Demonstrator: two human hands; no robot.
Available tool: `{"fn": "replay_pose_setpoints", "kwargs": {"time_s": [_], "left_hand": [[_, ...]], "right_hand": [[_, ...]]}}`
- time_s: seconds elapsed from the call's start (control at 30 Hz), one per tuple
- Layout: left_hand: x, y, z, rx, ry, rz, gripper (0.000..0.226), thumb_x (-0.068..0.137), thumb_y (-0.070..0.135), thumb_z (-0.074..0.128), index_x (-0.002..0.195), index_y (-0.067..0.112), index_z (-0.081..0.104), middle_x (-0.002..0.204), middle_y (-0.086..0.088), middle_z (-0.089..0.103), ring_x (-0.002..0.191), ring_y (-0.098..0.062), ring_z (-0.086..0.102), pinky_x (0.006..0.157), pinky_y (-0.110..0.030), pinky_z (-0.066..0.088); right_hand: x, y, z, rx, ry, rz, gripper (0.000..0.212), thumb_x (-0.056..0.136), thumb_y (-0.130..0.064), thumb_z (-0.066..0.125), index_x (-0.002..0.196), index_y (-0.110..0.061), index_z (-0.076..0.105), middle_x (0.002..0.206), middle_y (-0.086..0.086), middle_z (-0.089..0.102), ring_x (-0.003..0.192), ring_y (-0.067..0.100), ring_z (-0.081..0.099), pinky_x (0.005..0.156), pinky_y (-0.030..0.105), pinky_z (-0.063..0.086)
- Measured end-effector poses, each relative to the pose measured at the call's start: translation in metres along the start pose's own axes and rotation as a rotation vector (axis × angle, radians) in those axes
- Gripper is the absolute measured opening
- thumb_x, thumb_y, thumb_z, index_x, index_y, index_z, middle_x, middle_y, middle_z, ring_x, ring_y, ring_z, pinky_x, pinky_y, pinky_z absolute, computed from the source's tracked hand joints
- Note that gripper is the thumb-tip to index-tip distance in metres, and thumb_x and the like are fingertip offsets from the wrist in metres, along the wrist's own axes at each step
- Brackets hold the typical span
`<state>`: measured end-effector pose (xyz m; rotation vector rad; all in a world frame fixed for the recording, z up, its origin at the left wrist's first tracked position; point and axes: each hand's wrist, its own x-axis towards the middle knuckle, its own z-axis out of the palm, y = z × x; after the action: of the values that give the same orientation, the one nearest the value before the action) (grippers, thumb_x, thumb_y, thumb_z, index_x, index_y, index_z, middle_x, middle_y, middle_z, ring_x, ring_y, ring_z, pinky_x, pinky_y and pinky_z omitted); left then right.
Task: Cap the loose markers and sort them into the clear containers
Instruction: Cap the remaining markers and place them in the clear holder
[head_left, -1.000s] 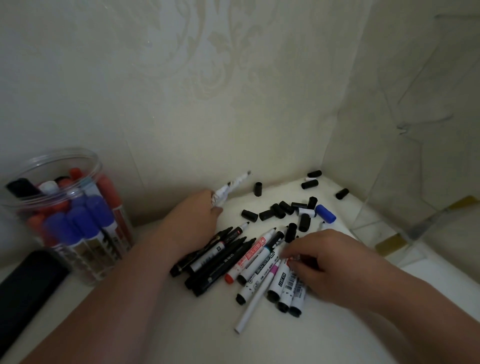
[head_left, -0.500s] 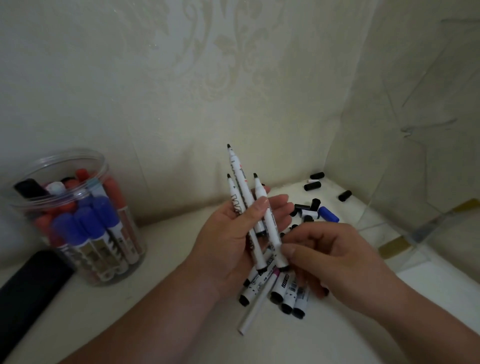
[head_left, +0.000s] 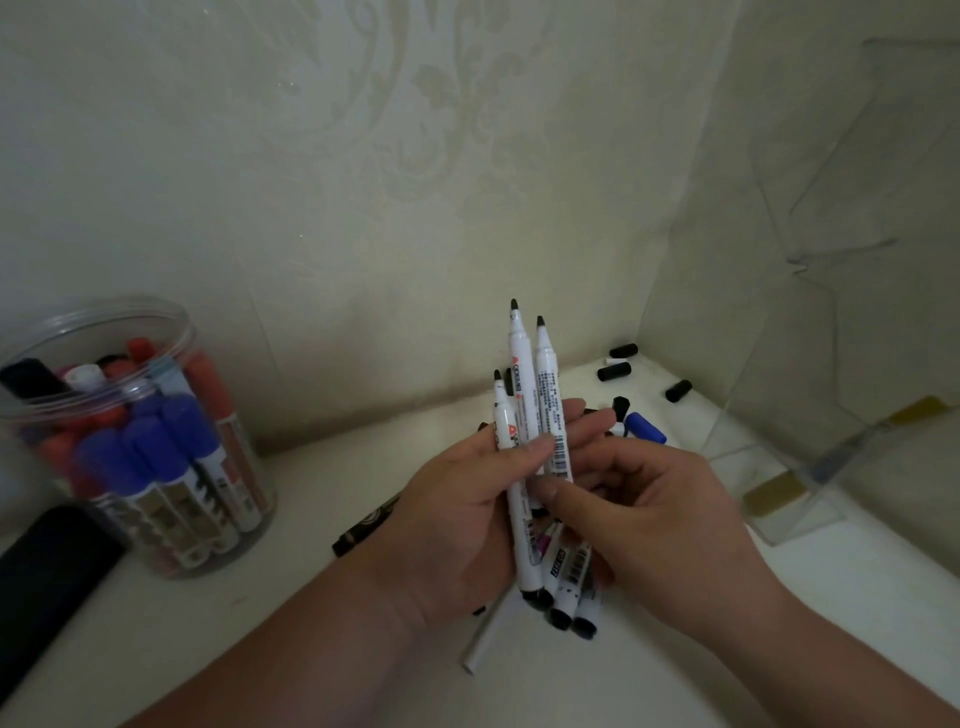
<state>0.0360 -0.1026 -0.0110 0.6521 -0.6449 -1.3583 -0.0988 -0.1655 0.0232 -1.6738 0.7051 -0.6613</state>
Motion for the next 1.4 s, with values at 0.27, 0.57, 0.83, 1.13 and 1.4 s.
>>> {"fn": "replay_pose_setpoints", "kwargs": {"time_s": [0.27, 0.57, 0.83, 1.13, 1.4], "left_hand": [[-0.003, 0.002, 0.008, 0.011, 0.027, 0.043, 0.035, 0.097, 0.016, 0.048, 0.121, 0.015, 0.072, 0.132, -0.02, 0.064, 0.124, -0.034, 0.062, 0.101, -0.043, 0.053], [-0.004, 0.008, 0.0, 0.015, 0.026, 0.102, 0.044, 0.1, 0.012, 0.046, 0.144, 0.008, 0.047, 0.139, -0.02, 0.059, 0.126, -0.04, 0.058, 0.099, -0.053, 0.052], [-0.003, 0.005, 0.007, -0.005, 0.058, 0.109, 0.045, 0.096, 0.013, 0.048, 0.142, 0.012, 0.051, 0.132, -0.018, 0.065, 0.122, -0.034, 0.063, 0.092, -0.043, 0.058], [-0.002, 0.005, 0.01, 0.018, 0.123, 0.1, 0.038, 0.092, 0.015, 0.053, 0.127, 0.012, 0.065, 0.125, -0.015, 0.069, 0.118, -0.031, 0.066, 0.095, -0.044, 0.056], [-0.004, 0.006, 0.01, 0.02, 0.121, 0.106, 0.038, 0.091, 0.01, 0.052, 0.128, 0.004, 0.057, 0.119, -0.022, 0.07, 0.115, -0.036, 0.067, 0.094, -0.045, 0.057]], "right_hand": [[0.003, 0.003, 0.001, 0.168, 0.02, 0.029, 0.007, 0.073, -0.012, 0.082, 0.075, -0.014, 0.076, 0.068, 0.008, 0.073, 0.047, 0.012, 0.062, 0.044, 0.018, 0.045], [0.004, 0.001, -0.002, 0.249, -0.058, 0.077, 0.012, 0.065, -0.021, 0.082, 0.062, -0.02, 0.07, 0.072, 0.017, 0.073, 0.049, 0.022, 0.06, 0.039, 0.022, 0.041], [0.005, 0.0, -0.003, 0.222, -0.113, 0.11, 0.02, 0.06, -0.015, 0.085, 0.056, -0.022, 0.066, 0.063, 0.011, 0.067, 0.051, 0.019, 0.059, 0.046, 0.026, 0.044], [0.004, -0.002, -0.002, 0.177, -0.137, 0.163, 0.02, 0.061, -0.013, 0.086, 0.059, -0.018, 0.066, 0.062, 0.011, 0.066, 0.042, 0.011, 0.053, 0.041, 0.02, 0.041], [0.001, -0.002, 0.004, -0.084, 0.086, 0.081, 0.046, 0.059, -0.034, 0.09, 0.069, -0.002, 0.058, 0.06, 0.01, 0.068, 0.044, 0.013, 0.056, 0.042, 0.021, 0.043]]}}
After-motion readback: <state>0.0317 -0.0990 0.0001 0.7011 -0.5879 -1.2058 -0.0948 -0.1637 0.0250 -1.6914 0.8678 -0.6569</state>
